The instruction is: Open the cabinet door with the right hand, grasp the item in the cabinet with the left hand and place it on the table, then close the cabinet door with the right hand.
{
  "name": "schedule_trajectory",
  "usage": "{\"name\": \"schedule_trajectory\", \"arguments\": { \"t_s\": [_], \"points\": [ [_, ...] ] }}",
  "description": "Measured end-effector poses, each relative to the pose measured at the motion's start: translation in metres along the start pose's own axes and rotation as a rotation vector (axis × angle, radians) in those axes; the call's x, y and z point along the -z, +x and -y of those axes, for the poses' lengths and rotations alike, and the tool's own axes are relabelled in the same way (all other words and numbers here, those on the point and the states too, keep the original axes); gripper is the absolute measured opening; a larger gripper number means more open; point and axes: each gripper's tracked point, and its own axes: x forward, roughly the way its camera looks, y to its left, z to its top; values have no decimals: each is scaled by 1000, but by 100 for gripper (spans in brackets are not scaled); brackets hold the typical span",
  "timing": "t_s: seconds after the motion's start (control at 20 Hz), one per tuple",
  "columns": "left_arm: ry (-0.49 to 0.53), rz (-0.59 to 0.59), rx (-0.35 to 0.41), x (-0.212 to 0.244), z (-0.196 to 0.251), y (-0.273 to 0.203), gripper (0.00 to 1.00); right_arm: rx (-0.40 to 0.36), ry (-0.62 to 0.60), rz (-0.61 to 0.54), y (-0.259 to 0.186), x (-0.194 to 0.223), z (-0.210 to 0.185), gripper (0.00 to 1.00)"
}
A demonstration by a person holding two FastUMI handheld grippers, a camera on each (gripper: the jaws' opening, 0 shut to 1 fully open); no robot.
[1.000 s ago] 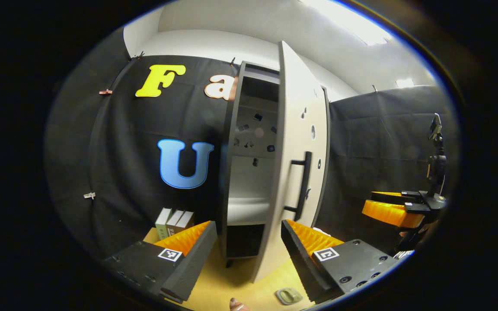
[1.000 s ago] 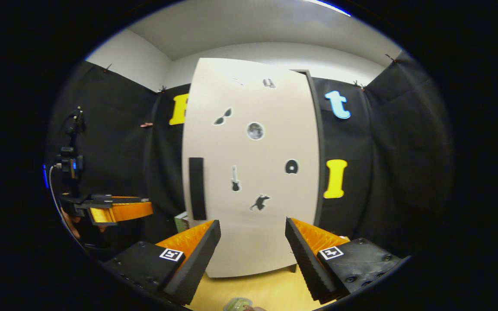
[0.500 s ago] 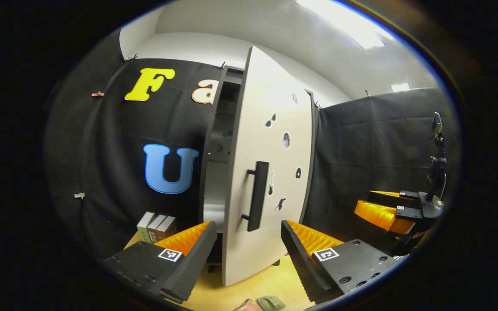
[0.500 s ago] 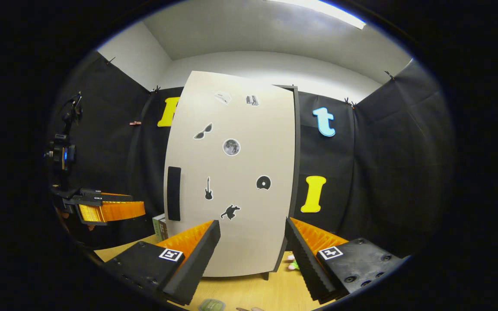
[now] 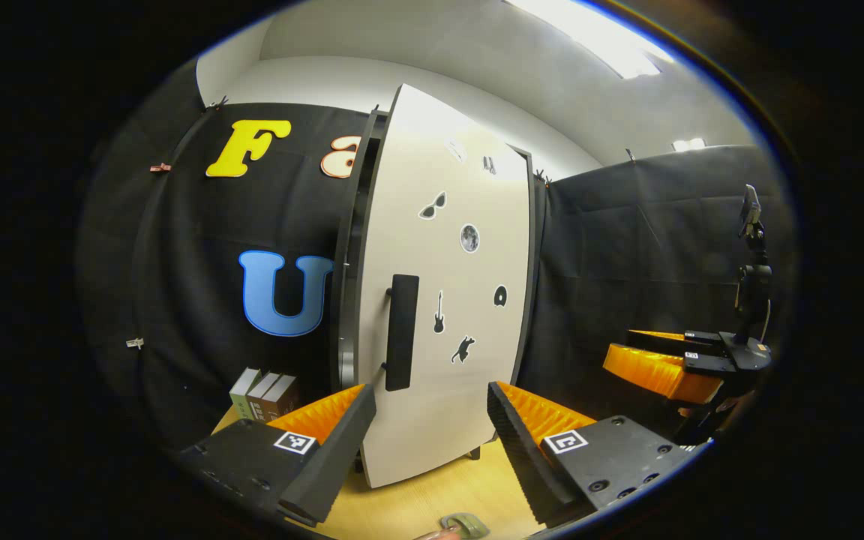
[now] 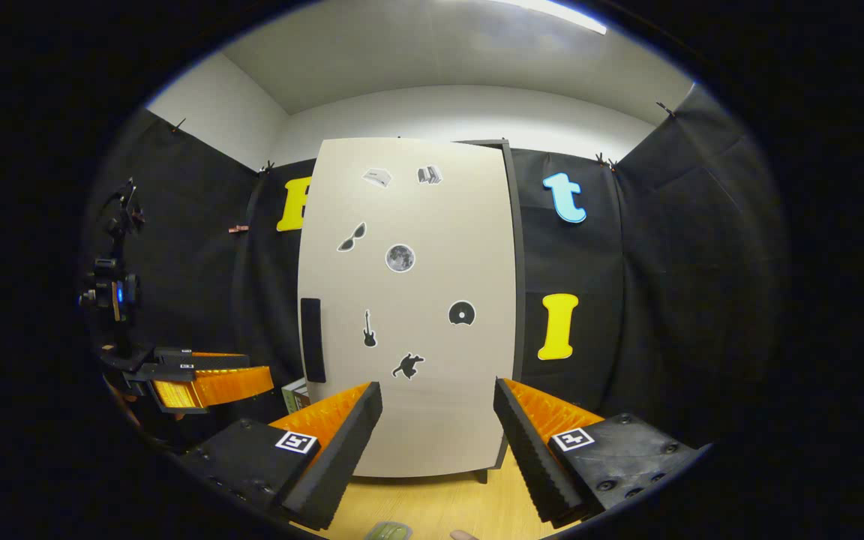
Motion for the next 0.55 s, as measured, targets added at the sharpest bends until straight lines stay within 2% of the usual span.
{"name": "schedule_trajectory", "arguments": {
  "t_s": [0.55],
  "points": [
    [30,2,20,-2,12,6,95,19,-8,4,-3,-1,10,97]
  ]
}}
